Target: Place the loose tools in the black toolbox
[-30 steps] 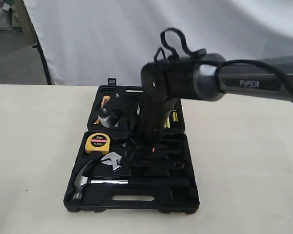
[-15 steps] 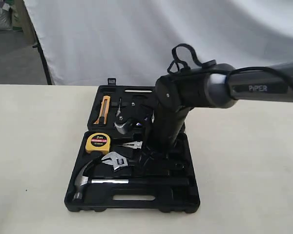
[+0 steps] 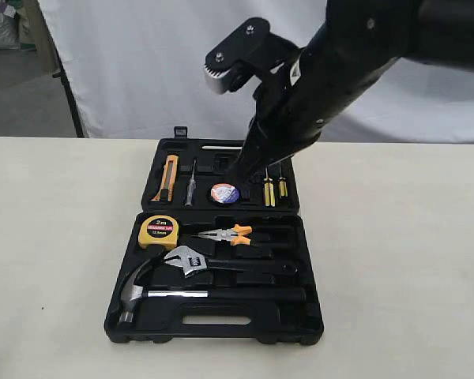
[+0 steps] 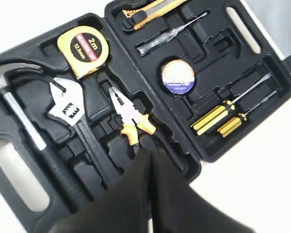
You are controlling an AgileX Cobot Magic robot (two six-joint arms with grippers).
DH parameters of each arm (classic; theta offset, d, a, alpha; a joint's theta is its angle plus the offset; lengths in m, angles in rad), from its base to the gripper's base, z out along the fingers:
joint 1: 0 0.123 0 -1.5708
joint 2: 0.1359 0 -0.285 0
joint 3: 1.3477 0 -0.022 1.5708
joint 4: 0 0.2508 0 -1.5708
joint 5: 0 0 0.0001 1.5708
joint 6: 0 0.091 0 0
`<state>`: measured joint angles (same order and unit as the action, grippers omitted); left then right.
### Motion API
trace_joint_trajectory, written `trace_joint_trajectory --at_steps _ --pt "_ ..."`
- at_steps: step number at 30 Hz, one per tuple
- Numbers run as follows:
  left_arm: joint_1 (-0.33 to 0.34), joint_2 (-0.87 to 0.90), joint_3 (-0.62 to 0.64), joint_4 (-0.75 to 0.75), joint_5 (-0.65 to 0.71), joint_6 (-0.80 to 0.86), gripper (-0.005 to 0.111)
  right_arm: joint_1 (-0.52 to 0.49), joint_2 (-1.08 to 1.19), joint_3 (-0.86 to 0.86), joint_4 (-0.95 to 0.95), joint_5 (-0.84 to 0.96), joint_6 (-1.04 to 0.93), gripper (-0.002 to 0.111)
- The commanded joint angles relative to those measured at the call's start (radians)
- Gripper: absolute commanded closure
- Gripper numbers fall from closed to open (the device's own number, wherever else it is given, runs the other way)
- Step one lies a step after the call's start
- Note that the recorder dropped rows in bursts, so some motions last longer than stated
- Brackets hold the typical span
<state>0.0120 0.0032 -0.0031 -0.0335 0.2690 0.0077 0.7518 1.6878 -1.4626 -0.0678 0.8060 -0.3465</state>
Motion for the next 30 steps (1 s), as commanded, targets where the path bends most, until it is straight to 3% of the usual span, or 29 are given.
trace_joint_trajectory --at_steps 1,10,18,30 --pt "-0.006 -0.003 0.003 0.002 0.0 -0.008 0.106 -0.005 -0.086 0.05 -0.009 0.012 0.036 0.109" --pt "-0.006 -0.003 0.003 0.002 0.0 -0.008 0.106 -0.005 -0.336 0.439 -0.009 -0.334 0.165 0.109" --pt "-0.006 -0.003 0.003 0.004 0.0 -0.008 0.106 -0.005 -0.628 0.897 0.023 -0.756 0.283 0.109" --pt "-0.006 -0.003 0.003 0.004 0.0 -0.008 0.106 -0.005 -1.061 1.409 0.078 -0.992 0.347 0.109"
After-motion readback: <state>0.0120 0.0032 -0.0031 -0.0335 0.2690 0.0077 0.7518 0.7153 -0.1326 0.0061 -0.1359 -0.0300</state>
